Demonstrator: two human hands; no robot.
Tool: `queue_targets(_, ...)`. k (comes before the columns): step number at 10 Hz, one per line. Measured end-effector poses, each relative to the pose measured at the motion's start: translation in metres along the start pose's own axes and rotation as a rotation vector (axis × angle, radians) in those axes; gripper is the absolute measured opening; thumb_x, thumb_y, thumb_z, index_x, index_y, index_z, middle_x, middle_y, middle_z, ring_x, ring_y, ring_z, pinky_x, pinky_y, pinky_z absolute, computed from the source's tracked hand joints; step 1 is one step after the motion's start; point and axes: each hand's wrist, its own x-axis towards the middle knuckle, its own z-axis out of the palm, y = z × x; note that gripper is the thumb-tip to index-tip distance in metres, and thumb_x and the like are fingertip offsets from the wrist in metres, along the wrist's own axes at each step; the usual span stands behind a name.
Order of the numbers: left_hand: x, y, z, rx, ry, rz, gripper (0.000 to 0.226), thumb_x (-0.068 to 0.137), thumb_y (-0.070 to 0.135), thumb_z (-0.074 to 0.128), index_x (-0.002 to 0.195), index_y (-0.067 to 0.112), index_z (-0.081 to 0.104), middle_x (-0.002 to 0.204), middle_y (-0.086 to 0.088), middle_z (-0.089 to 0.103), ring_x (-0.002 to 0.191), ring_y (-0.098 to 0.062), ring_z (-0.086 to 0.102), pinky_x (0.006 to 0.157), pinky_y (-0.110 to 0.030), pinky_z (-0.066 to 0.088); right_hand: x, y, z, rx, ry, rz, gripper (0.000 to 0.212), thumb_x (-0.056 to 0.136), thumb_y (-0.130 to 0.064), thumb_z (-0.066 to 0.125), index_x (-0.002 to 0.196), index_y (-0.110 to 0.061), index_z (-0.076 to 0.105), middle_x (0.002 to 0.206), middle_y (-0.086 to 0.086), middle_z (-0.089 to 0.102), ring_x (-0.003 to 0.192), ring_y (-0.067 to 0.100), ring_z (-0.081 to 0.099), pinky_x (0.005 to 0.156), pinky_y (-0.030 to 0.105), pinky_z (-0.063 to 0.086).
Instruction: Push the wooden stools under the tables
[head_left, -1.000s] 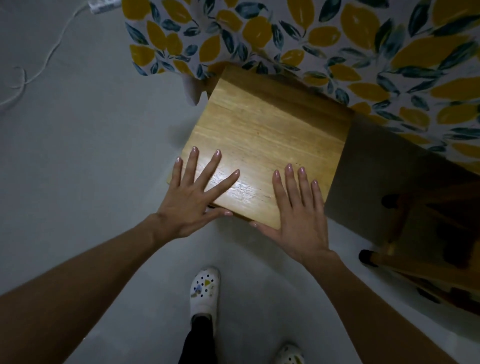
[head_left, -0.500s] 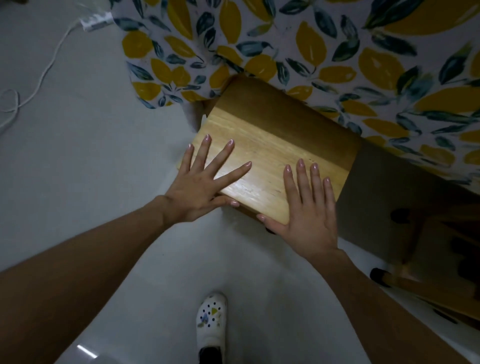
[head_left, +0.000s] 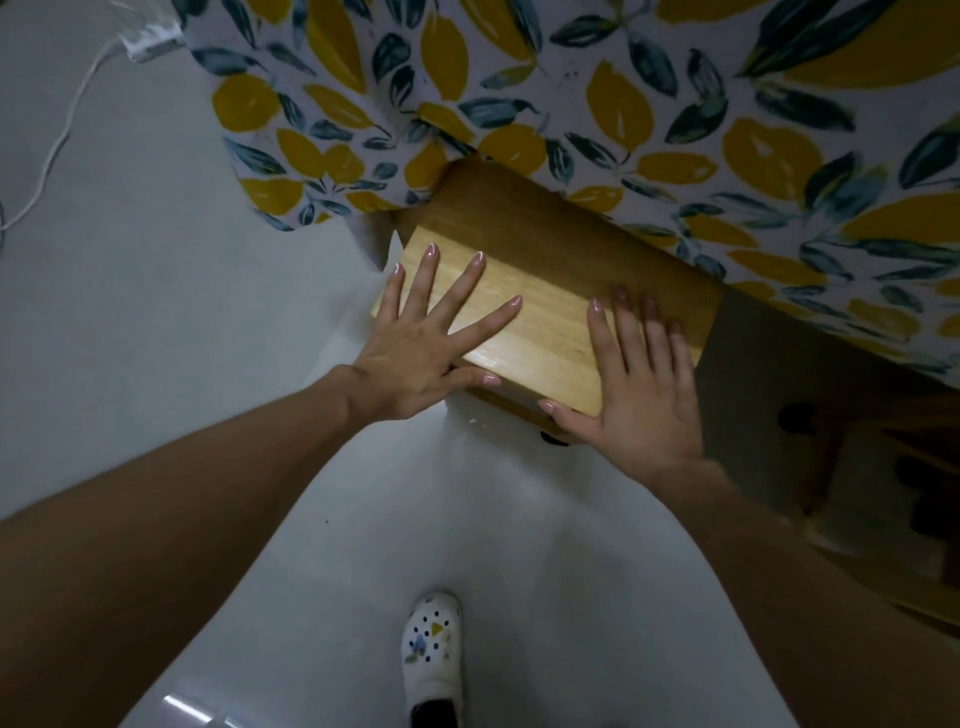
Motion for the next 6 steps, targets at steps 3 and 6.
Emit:
queue_targets(3, 0.004, -0.002, 0.001, 0.012, -0.051, -0.003, 0.073, 0.087, 0.073, 0.018, 0.145, 0.045, -0.016, 0.157, -0.004, -0.026, 0.140, -0.042, -0.026, 0.112, -0.062, -0.006, 0.000, -0.001, -0.006, 0.020, -0.069, 0.005, 0.105, 0.077, -0.084, 0.021, 0.155, -0.016, 0.000, 0.163, 0.011, -0.003, 0.150, 0.033, -0.003, 0.121, 0.052, 0.006)
queue_targets(6, 0.006, 0.028, -0.057, -0.063, -0.362, -0.140, 0.066, 0.093, 0.060, 0.010, 0.146, 0.034, -0.019, 0.157, -0.004, -0.026, 0.143, -0.029, -0.024, 0.112, -0.056, -0.010, -0.023, -0.012, -0.067, 0.266, -0.280, 0.144, 0.094, 0.085, -0.078, 0.023, 0.155, -0.021, -0.005, 0.163, 0.002, -0.012, 0.149, 0.022, -0.016, 0.120, 0.048, -0.009)
